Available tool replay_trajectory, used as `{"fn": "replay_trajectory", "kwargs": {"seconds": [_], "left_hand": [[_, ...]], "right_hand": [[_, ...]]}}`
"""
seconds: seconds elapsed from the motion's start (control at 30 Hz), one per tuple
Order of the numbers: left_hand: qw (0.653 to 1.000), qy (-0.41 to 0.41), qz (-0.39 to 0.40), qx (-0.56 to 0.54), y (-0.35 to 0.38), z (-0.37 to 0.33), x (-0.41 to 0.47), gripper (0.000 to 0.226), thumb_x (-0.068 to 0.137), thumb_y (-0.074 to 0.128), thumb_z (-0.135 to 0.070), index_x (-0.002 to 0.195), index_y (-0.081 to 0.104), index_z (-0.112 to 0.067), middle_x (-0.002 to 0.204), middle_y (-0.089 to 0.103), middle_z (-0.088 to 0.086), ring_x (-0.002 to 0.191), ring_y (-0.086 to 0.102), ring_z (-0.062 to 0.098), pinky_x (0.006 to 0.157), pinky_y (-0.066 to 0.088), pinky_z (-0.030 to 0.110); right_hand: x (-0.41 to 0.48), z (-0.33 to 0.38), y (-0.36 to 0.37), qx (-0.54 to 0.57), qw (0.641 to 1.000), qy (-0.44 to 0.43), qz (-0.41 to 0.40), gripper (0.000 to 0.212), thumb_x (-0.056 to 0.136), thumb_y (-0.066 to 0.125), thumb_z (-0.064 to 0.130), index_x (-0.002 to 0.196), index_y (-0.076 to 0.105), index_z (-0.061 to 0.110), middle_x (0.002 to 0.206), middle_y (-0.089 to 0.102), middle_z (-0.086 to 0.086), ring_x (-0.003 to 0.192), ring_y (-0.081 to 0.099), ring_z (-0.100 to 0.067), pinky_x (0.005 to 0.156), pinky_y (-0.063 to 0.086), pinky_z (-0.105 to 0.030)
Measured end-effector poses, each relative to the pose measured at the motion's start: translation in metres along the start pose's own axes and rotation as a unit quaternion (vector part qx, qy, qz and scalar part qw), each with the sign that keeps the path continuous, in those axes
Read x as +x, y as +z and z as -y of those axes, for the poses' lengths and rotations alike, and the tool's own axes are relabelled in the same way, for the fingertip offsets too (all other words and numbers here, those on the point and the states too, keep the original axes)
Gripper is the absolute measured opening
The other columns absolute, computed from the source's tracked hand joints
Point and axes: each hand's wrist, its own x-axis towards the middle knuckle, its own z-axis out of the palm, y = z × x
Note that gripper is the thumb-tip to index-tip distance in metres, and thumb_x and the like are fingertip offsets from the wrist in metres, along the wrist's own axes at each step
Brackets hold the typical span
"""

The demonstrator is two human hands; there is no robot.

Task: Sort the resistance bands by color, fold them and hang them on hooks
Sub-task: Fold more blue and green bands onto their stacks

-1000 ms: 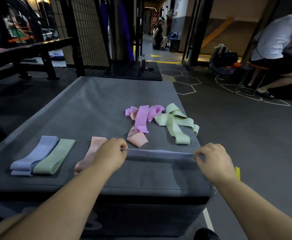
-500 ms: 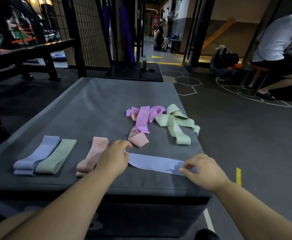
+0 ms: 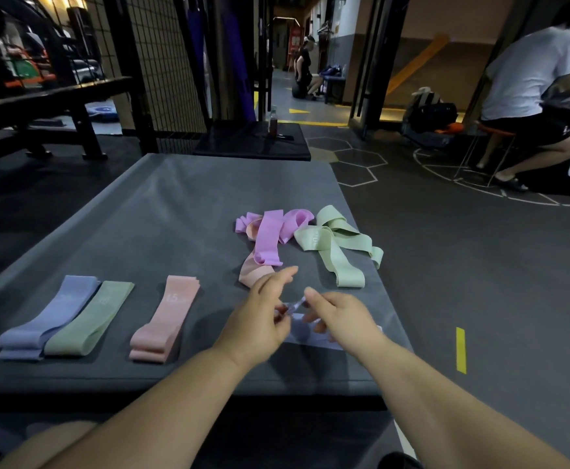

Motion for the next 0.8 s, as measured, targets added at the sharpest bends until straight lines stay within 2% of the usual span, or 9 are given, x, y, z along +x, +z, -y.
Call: {"fn": "replay_trajectory", "kwargs": {"seconds": [0.1,0.2,0.3,0.4,0.5,0.57,0.63,0.73,0.8], "left_hand": [[1.000,0.024,0.002,0.002,0.005,-0.001,0.002,0.083,0.078,0.061,0.003,0.128,0.029,-0.055,0.125,0.039,-0.028,0.094,0.053,0.001,0.083,0.045,0.011],[0.998,0.032,0.002,0.063,0.006,0.006,0.004,0.079,0.076,0.066,-0.006,0.141,0.035,-0.039,0.132,0.032,-0.028,0.118,0.043,0.000,0.098,0.034,0.011],[0.990,0.002,0.021,0.141,0.006,0.016,0.007,0.081,0.078,0.068,-0.016,0.149,0.030,-0.025,0.147,0.034,-0.012,0.137,0.029,0.011,0.109,0.022,0.018],[0.986,-0.061,0.053,0.148,0.006,0.023,0.010,0.078,0.082,0.066,-0.020,0.150,0.027,-0.026,0.145,0.043,-0.006,0.132,0.039,0.018,0.107,0.033,0.027],[0.987,-0.115,0.055,0.099,0.008,0.027,0.012,0.065,0.086,0.062,-0.019,0.144,0.036,-0.027,0.131,0.055,-0.002,0.120,0.050,0.021,0.096,0.042,0.030],[0.986,-0.157,0.032,0.040,0.007,0.026,0.015,0.054,0.089,0.061,-0.018,0.138,0.042,-0.028,0.126,0.055,-0.006,0.111,0.054,0.018,0.087,0.042,0.026],[0.978,-0.207,0.003,-0.028,0.003,0.024,0.018,0.041,0.092,0.058,-0.018,0.129,0.047,-0.030,0.121,0.055,-0.011,0.105,0.053,0.015,0.081,0.037,0.022],[0.940,-0.285,-0.064,-0.175,0.000,0.023,0.021,0.013,0.097,0.052,-0.023,0.106,0.054,-0.032,0.111,0.065,-0.010,0.104,0.059,0.015,0.090,0.042,0.030],[0.880,-0.342,-0.114,-0.308,-0.001,0.020,0.023,0.013,0.101,0.047,-0.026,0.105,0.059,-0.021,0.098,0.068,-0.003,0.094,0.063,0.015,0.096,0.048,0.036]], "right_hand": [[0.006,0.006,0.002,0.078,0.997,0.024,0.001,0.025,0.094,0.061,0.033,0.079,0.067,0.014,0.072,0.067,0.001,0.057,0.058,-0.010,0.054,0.044,-0.024],[0.014,0.004,0.002,0.093,0.995,0.039,-0.004,0.014,0.090,0.060,0.014,0.078,0.067,0.016,0.068,0.063,0.001,0.057,0.055,-0.010,0.053,0.043,-0.022],[0.020,0.002,-0.001,0.133,0.990,0.052,-0.012,0.013,0.089,0.059,0.010,0.084,0.069,0.015,0.065,0.060,0.003,0.057,0.050,-0.009,0.049,0.042,-0.019],[0.023,0.000,-0.003,0.168,0.984,0.052,-0.012,0.009,0.092,0.061,0.010,0.088,0.068,0.014,0.066,0.059,0.005,0.054,0.047,-0.007,0.049,0.041,-0.019],[0.025,-0.003,-0.009,0.160,0.987,0.034,0.007,0.005,0.094,0.063,0.017,0.093,0.067,0.019,0.075,0.064,0.006,0.059,0.054,-0.004,0.056,0.046,-0.018],[0.027,-0.012,-0.015,0.114,0.993,0.017,0.012,0.010,0.095,0.062,0.026,0.102,0.067,0.021,0.091,0.068,0.008,0.078,0.063,-0.004,0.076,0.052,-0.020],[0.029,-0.024,-0.023,-0.014,1.000,-0.008,0.009,0.024,0.093,0.063,0.035,0.115,0.064,0.025,0.108,0.067,0.013,0.101,0.063,-0.003,0.095,0.048,-0.024],[0.027,-0.039,-0.030,-0.238,0.969,-0.059,0.033,0.040,0.088,0.064,0.047,0.123,0.063,0.027,0.117,0.063,0.011,0.113,0.056,-0.007,0.095,0.040,-0.022],[0.024,-0.046,-0.030,-0.300,0.950,-0.074,0.043,0.047,0.086,0.065,0.049,0.128,0.061,0.027,0.120,0.058,0.008,0.119,0.049,-0.010,0.099,0.036,-0.022]]}}
